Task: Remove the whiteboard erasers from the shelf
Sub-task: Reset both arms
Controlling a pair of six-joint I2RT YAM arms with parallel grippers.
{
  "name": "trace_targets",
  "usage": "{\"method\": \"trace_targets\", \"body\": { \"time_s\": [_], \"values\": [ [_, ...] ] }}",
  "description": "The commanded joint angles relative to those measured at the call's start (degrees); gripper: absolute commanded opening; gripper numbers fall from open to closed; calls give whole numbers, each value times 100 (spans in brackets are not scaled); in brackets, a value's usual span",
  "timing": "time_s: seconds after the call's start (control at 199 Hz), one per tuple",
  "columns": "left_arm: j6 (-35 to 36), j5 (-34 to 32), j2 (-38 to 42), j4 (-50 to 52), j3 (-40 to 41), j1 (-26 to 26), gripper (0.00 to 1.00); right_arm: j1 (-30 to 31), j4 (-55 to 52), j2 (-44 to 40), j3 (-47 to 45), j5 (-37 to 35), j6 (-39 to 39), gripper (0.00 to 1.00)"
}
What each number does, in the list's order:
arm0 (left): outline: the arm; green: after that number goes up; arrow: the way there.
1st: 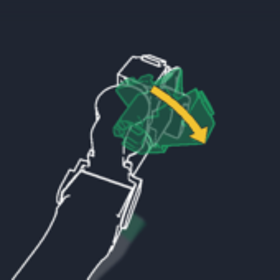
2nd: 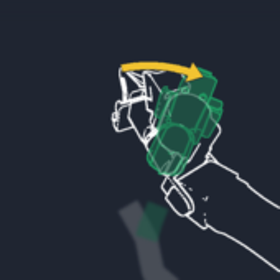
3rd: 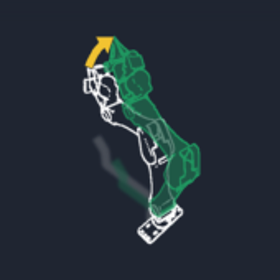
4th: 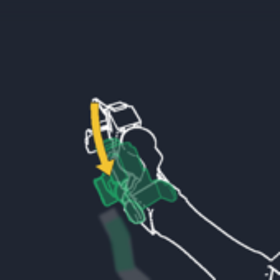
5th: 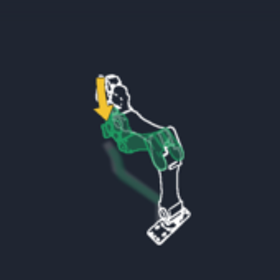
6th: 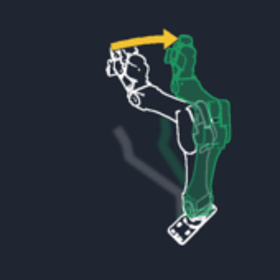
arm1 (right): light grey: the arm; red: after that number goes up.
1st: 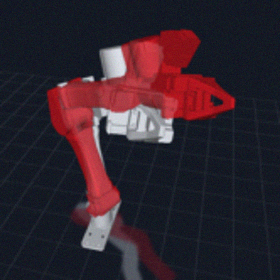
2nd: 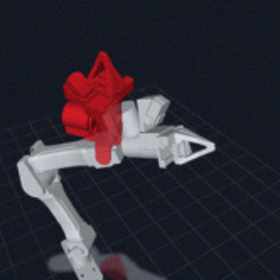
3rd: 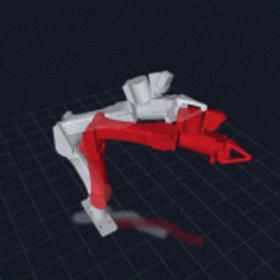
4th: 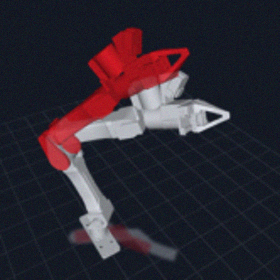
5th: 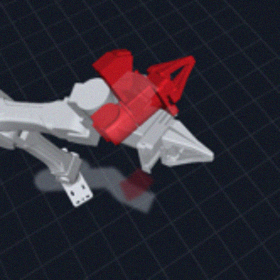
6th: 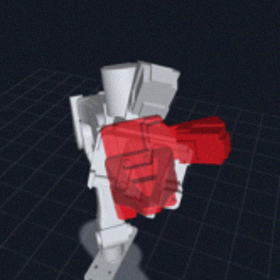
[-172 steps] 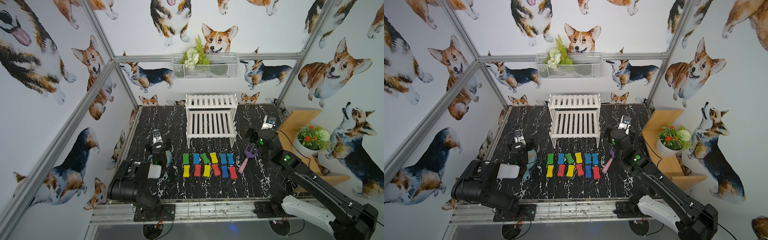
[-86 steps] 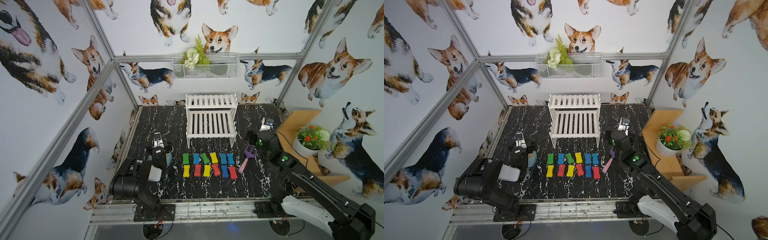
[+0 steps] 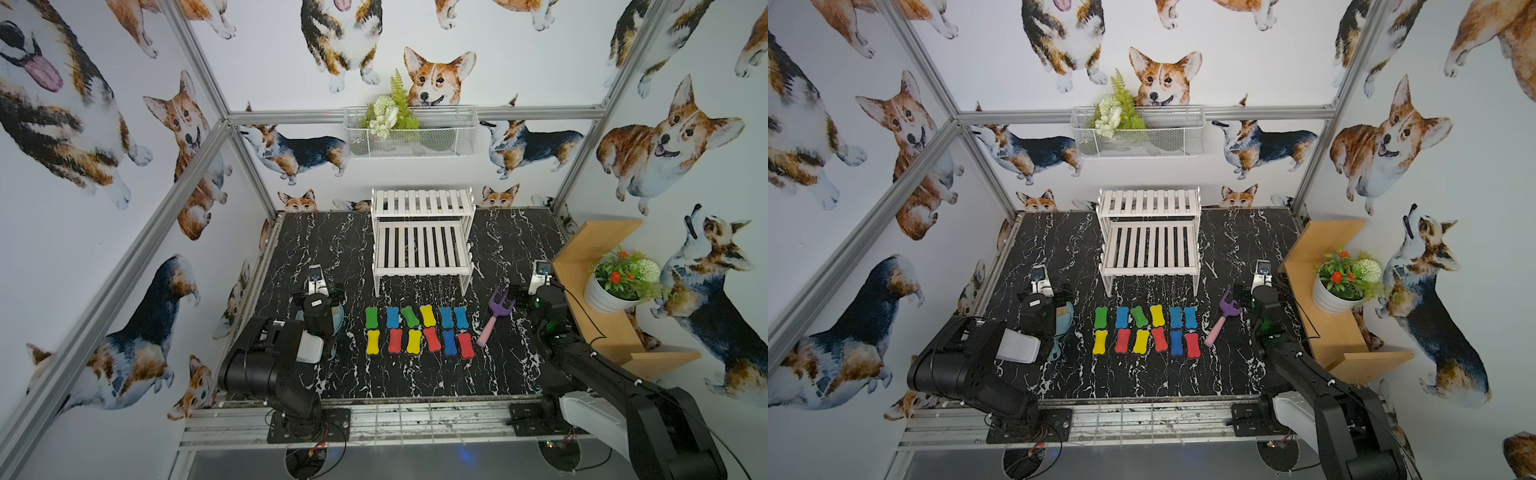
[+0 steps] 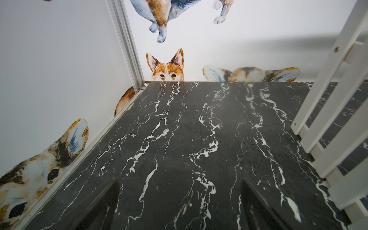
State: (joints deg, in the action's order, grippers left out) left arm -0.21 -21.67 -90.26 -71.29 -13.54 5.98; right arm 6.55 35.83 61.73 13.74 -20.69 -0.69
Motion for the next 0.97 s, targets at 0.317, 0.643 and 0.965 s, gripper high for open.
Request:
{"method": "trace_targets", "body": {
  "time_s": [0.317,0.643,0.965],
  "values": [
    [21,51,-27,-118,-57,-17,100,-432,3519,1961,-494,898,-109,100],
    [20,66,-18,-114,-60,-26,100,-606,3838,2184,-597,1374,-120,100],
    [19,58,-27,-114,-53,-26,100,-655,3749,2127,-590,1402,-175,100]
  ]
}}
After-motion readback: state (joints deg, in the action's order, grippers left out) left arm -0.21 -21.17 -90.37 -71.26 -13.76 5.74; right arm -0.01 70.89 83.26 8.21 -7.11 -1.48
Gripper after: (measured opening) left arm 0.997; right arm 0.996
